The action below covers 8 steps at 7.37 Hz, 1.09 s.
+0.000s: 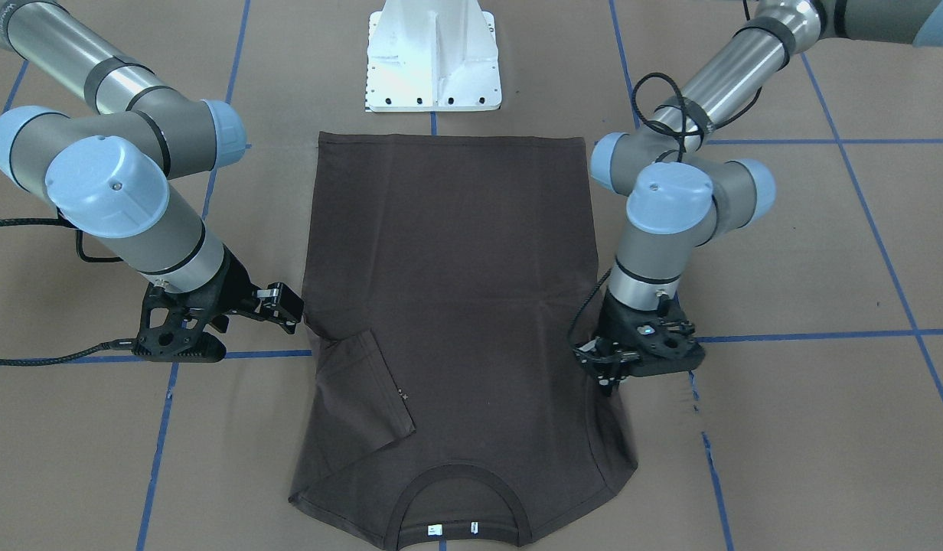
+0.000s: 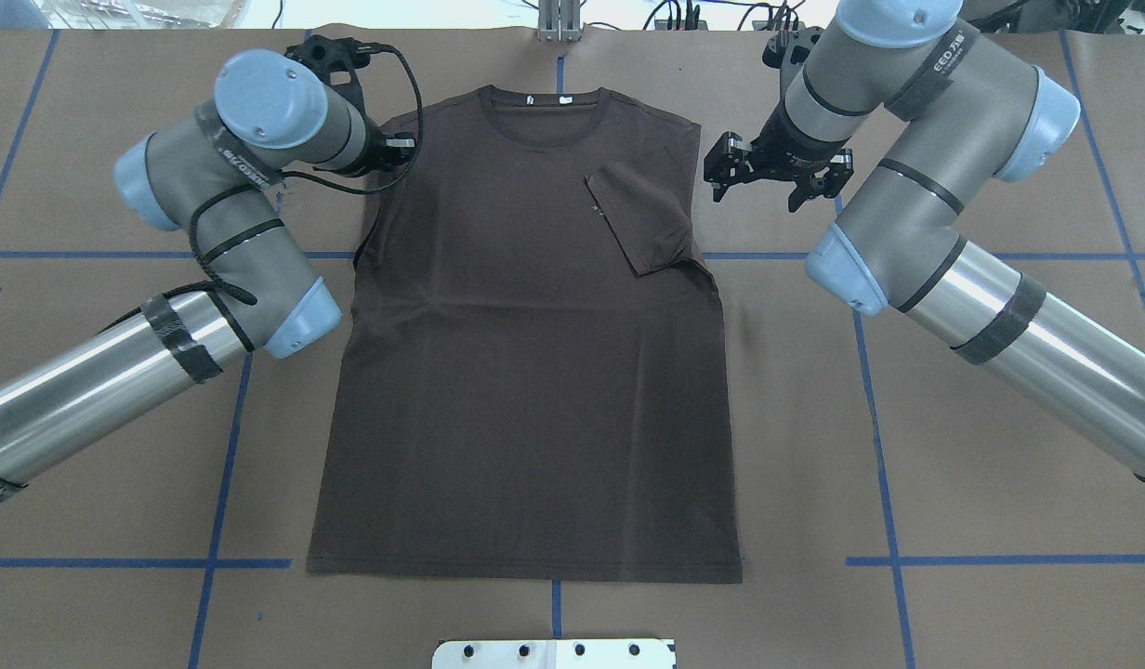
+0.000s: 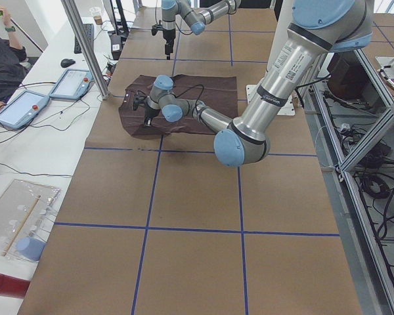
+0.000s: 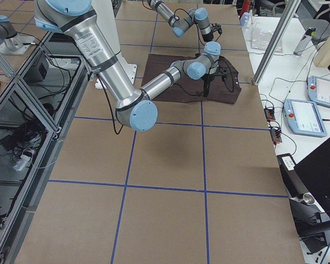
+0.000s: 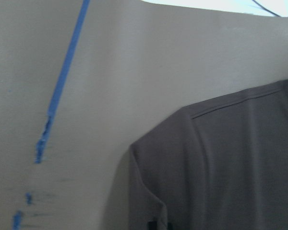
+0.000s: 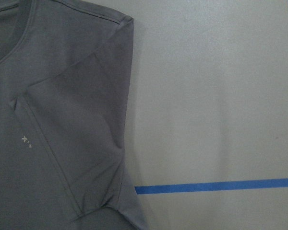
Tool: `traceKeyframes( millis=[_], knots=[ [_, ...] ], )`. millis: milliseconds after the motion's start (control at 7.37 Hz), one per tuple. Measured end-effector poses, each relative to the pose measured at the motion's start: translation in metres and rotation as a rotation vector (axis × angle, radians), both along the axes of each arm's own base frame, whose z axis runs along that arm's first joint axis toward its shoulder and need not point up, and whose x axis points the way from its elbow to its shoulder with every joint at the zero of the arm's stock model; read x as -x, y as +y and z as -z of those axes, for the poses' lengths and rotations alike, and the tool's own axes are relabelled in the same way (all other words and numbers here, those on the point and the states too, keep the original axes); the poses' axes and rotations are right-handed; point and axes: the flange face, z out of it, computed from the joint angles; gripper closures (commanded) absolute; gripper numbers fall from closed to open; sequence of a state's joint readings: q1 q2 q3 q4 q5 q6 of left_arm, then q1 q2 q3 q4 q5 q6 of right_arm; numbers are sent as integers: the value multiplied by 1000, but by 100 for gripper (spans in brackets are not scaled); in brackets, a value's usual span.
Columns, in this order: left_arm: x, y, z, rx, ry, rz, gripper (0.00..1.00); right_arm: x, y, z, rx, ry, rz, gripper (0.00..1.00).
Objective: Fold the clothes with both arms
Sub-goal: 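Fold the sleeve nearest the left gripper inward onto the shirt body, then move the right gripper to the hem corner nearest it while left gripper withdraws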
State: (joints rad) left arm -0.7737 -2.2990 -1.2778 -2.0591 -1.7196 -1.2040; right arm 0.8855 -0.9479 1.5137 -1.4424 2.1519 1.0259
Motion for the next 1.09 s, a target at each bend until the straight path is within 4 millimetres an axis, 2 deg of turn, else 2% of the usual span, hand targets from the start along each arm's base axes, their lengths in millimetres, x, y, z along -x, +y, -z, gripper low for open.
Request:
traceKeyframes(
  millis=[136, 271, 543, 814, 949, 1085],
  knots=[
    [-30, 4, 20, 17, 20, -9, 60, 0, 0, -1, 0, 1, 0, 0],
    [-54, 11, 33, 29, 35, -20, 1, 0, 0, -1, -1, 1, 0, 0],
    [-72, 19, 37, 35, 43, -35, 0, 0, 0, -1, -1, 2, -2, 0],
    [-73, 23, 41, 18, 63, -54, 0, 0, 1, -1, 3, -1, -5, 0],
    [-66, 32, 41, 21, 81, -92, 0, 0, 9, -1, 2, -6, -1, 0],
    [-47, 53, 35, 19, 96, -140, 0, 3, 34, -7, 1, -7, 3, 0]
  ],
)
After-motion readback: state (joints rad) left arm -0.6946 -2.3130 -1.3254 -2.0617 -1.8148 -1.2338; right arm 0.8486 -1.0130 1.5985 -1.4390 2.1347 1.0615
